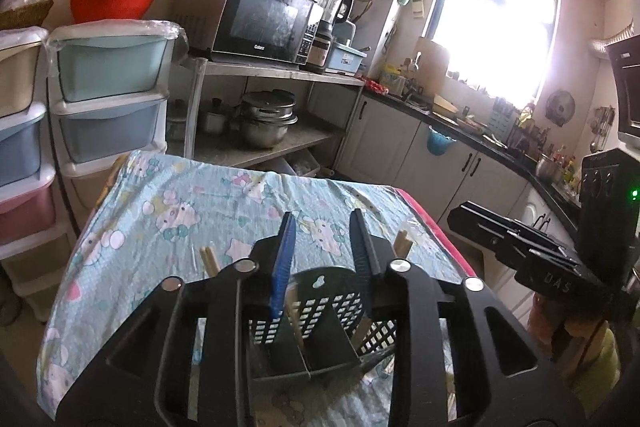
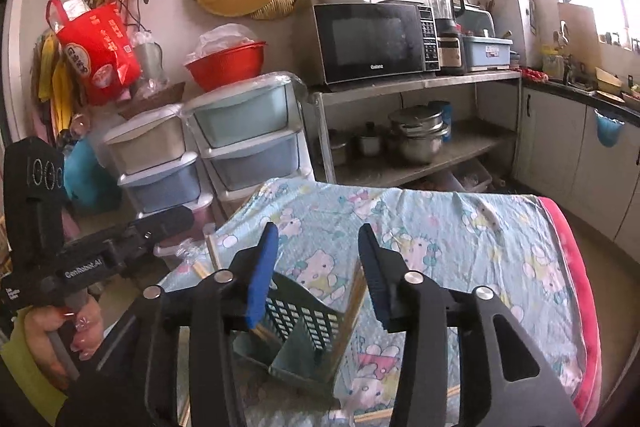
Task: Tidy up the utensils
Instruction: 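Withdraw both open tools from the caddy toward the loose chopsticks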
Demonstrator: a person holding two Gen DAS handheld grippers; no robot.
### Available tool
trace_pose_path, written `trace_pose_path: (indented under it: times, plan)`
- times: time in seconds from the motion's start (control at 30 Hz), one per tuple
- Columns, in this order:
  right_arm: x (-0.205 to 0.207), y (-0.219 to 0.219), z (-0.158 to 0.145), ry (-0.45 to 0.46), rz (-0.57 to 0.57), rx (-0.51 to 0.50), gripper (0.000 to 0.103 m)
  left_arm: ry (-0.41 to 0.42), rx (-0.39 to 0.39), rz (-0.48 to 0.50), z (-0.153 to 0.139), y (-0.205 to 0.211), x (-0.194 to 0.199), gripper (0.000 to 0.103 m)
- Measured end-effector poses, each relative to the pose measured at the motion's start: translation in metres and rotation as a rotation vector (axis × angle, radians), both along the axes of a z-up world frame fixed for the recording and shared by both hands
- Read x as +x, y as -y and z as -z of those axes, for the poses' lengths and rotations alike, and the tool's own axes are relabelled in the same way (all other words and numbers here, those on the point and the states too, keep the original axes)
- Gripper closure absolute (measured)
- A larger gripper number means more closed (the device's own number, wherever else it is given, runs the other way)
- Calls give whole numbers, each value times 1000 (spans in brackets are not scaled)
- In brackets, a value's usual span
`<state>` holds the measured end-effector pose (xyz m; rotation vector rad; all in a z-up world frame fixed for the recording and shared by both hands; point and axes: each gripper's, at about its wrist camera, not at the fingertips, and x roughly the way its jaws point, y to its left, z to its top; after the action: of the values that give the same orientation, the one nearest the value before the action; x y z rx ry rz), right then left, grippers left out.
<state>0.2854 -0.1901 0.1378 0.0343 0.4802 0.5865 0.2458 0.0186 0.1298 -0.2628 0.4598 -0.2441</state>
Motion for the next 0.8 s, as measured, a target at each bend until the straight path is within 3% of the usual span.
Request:
trace_pose_path:
  times: [0.17,0.57,0.8]
  plan:
    - [-5,9,10,-25,10,3,53,-2,-4,-1,2,0,-5,57]
    - [-24,33,31,-62,42,-8,43,11,-39,-11,10,-7,-34,11]
    - [-36,46,38,-69,57,3,39,26,-41,-15,13,-5,-50,11]
